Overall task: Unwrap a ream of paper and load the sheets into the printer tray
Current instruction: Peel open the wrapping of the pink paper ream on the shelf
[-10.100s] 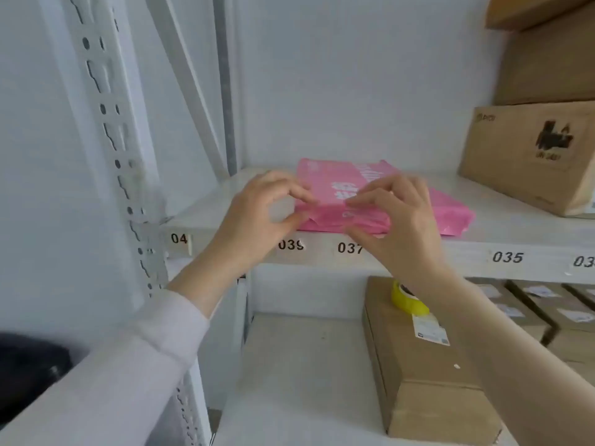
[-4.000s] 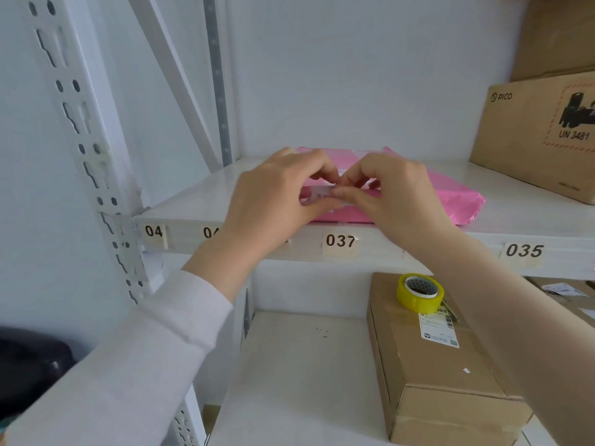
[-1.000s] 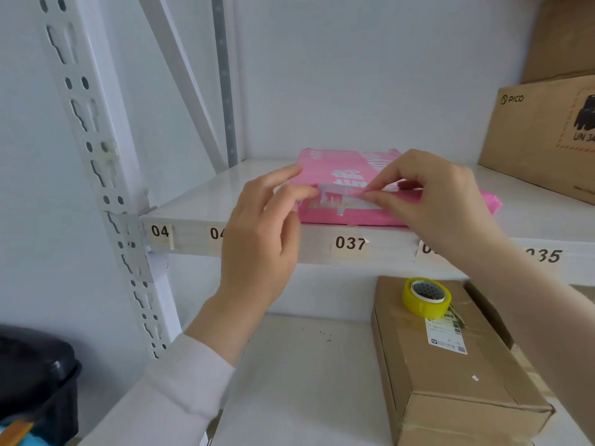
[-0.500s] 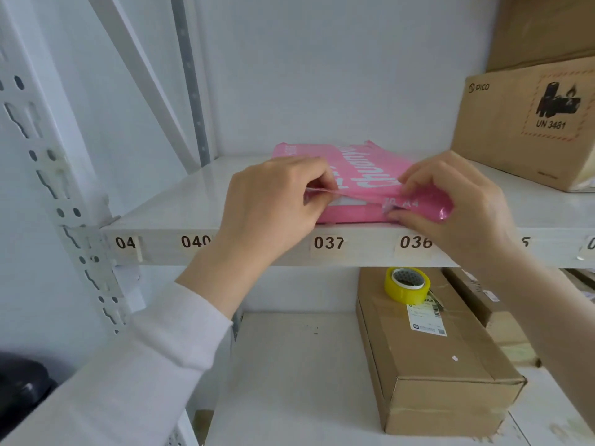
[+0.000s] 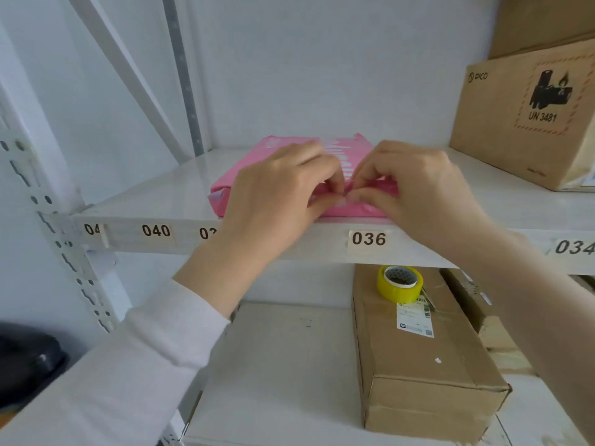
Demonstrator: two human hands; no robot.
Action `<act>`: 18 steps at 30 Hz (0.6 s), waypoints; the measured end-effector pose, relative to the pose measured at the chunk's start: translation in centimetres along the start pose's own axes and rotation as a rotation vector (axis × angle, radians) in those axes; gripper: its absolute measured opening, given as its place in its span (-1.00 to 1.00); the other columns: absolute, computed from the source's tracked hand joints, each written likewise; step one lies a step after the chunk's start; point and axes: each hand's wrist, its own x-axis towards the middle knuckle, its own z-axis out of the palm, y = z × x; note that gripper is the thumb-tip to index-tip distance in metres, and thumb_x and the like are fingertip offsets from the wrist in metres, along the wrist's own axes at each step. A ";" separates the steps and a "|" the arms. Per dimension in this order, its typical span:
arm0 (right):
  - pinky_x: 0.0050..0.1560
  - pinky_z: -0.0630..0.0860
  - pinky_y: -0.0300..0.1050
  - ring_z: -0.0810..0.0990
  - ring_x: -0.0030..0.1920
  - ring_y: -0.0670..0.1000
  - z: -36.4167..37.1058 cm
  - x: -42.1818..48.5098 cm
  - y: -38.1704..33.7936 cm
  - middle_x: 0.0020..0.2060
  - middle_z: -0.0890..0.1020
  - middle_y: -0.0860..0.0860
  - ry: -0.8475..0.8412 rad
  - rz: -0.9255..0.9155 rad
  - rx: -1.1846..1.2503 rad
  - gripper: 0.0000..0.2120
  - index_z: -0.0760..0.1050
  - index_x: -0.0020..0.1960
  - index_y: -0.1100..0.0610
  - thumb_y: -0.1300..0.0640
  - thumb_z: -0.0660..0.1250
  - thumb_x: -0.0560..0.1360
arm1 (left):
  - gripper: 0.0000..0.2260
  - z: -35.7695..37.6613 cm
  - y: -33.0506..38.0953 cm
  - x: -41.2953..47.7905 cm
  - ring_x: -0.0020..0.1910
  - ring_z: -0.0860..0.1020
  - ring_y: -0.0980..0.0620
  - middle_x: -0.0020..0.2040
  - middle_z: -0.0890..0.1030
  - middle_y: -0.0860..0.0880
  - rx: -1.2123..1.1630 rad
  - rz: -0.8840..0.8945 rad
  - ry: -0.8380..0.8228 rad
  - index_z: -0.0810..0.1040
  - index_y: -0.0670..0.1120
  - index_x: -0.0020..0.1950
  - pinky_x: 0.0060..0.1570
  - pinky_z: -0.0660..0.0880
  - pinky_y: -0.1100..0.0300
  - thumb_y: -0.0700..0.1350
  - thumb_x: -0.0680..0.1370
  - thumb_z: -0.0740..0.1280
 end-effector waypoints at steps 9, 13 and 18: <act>-0.20 0.54 0.14 0.57 -0.16 0.08 -0.4 -0.7 2.1 -0.15 0.62 0.00 -0.014 -0.119 0.135 -0.75 0.54 -0.16 0.07 -0.09 0.39 0.29 | -0.94 -0.8 1.7 0.6 -0.15 0.51 0.09 -0.18 0.59 0.09 0.068 -0.194 -0.087 0.55 -0.02 -0.20 -0.28 0.39 0.16 -0.07 0.43 0.40; -0.23 0.53 0.07 0.59 -0.21 0.11 -0.5 -1.6 3.1 -0.16 0.62 0.08 0.095 -0.161 0.114 -0.86 0.56 -0.25 0.19 0.11 0.41 0.34 | -0.94 -1.0 1.9 0.7 -0.16 0.50 0.14 -0.17 0.59 0.12 0.066 -0.224 -0.114 0.54 0.00 -0.19 -0.26 0.33 0.21 -0.05 0.46 0.38; -0.22 0.53 0.09 0.56 -0.26 0.12 -1.1 -0.6 2.7 -0.27 0.61 0.08 0.011 -0.118 0.116 -0.84 0.57 -0.29 0.22 0.11 0.37 0.32 | -0.79 -1.2 2.5 0.7 -0.18 0.45 0.13 -0.18 0.54 0.11 0.124 -0.149 -0.111 0.51 -0.03 -0.16 -0.44 0.24 0.23 0.10 0.43 0.35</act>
